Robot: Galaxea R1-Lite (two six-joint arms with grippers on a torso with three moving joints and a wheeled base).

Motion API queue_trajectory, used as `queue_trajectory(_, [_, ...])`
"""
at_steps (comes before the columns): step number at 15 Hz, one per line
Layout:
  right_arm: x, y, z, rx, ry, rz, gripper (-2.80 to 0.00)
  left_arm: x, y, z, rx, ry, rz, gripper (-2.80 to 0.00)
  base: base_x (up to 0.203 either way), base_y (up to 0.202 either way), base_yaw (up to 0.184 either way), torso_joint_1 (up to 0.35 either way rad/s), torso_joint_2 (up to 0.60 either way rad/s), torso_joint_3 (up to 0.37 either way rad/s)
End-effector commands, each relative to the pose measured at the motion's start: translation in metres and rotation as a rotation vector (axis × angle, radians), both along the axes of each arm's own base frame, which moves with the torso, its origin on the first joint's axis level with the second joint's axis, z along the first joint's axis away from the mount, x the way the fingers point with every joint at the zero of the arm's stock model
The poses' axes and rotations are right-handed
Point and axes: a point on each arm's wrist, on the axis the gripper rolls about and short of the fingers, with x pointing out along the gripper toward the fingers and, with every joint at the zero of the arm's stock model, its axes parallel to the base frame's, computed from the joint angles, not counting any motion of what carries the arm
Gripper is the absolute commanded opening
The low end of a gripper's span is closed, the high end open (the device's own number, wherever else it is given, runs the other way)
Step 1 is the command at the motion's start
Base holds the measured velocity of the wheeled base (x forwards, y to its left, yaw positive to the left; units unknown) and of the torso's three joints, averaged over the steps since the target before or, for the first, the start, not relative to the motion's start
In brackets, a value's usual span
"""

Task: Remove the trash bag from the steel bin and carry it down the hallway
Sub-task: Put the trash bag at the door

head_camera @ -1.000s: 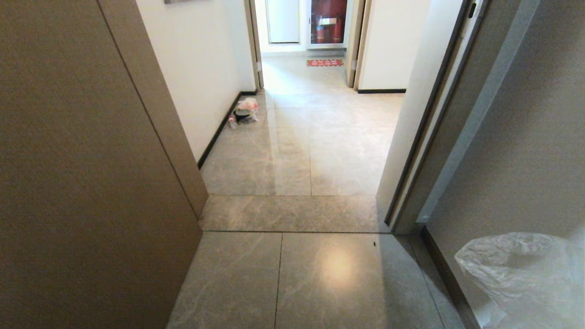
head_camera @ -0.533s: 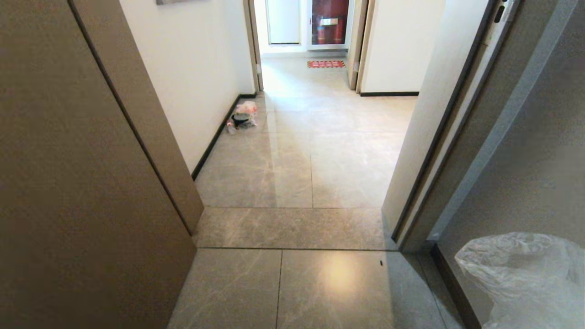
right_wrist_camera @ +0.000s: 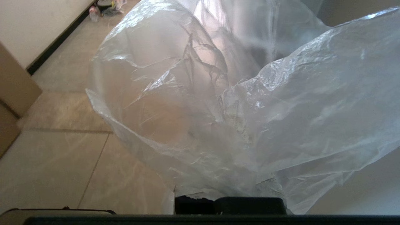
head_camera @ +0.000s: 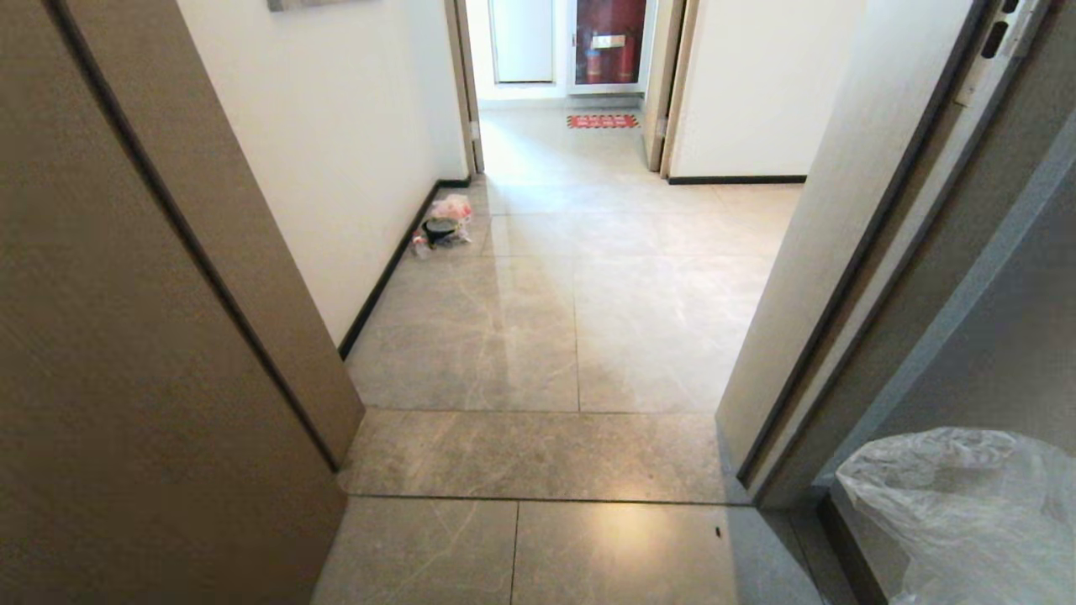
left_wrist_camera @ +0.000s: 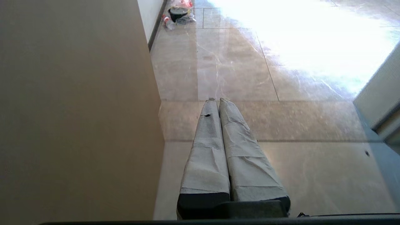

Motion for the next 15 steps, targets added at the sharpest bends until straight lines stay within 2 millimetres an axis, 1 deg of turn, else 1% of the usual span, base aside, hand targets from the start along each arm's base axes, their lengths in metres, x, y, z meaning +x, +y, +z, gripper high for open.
queue_trajectory(1, [0.0002,0.0,-0.0004,-0.001,0.003,0.001,-2.8,0.0,0.0,-0.0001,0.0,0.001,0.0,-2.8,0.194,0.0,0.0,0.0,0.0,0.005])
queue_trajectory(15, [0.0002,0.0,-0.0004,-0.001,0.003,0.001,-2.8,0.0,0.0,-0.0001,0.0,0.001,0.0,-2.8,0.193,0.0,0.0,0.003,0.0,0.001])
